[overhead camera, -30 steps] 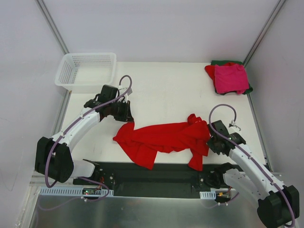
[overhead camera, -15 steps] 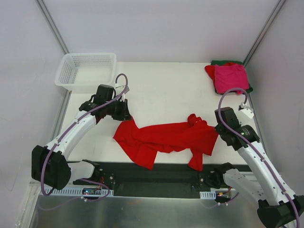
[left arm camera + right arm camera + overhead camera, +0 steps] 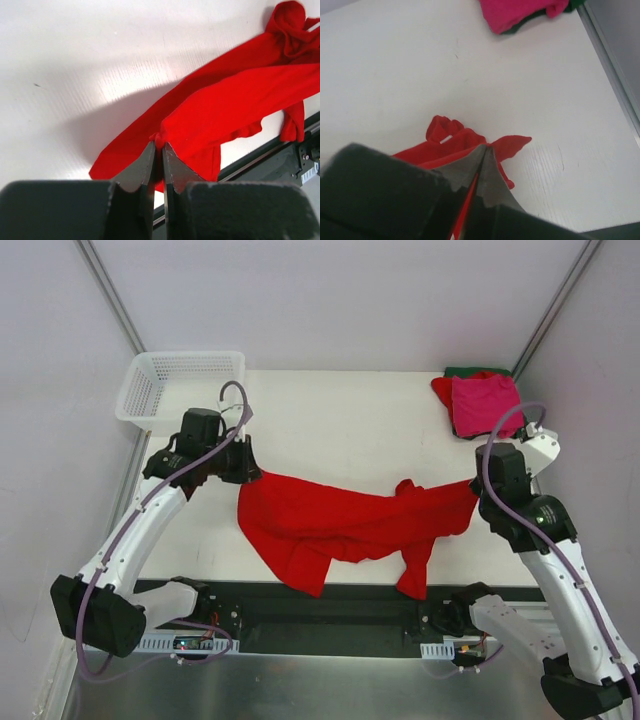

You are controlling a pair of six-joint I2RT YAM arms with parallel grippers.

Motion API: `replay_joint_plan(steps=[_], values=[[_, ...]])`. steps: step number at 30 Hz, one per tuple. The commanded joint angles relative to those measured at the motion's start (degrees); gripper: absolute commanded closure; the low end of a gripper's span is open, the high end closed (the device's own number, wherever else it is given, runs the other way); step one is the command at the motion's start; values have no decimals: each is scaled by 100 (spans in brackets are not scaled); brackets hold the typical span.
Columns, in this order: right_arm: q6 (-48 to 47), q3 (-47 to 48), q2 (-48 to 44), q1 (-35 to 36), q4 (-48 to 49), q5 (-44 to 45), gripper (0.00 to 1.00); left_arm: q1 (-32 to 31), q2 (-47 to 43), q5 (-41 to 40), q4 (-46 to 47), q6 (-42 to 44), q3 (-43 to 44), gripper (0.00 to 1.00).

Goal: Fold and stack the t-shirts
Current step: Flatten out the tshirt

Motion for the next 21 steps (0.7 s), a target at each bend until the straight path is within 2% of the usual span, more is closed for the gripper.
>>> replay_joint_plan(steps=[1, 6, 10, 14, 21], values=[[-1240, 603, 7, -31, 799, 88, 99, 78, -394, -389, -437, 162, 693, 98], [-2130, 1085, -125, -31, 1452, -369, 99, 96, -596, -575, -806, 215, 1195, 98], [-2676, 1612, -169, -39, 1856, -1062, 99, 96, -737, -671, -1088, 250, 1642, 98], [-3089, 2228, -196, -31, 1874, -1739, 99, 96, -825, -724, -1465, 329, 2231, 98], [-3616, 3301, -275, -48, 1515, -3461, 99, 96, -1001, -154, -2037, 479, 3347, 98]])
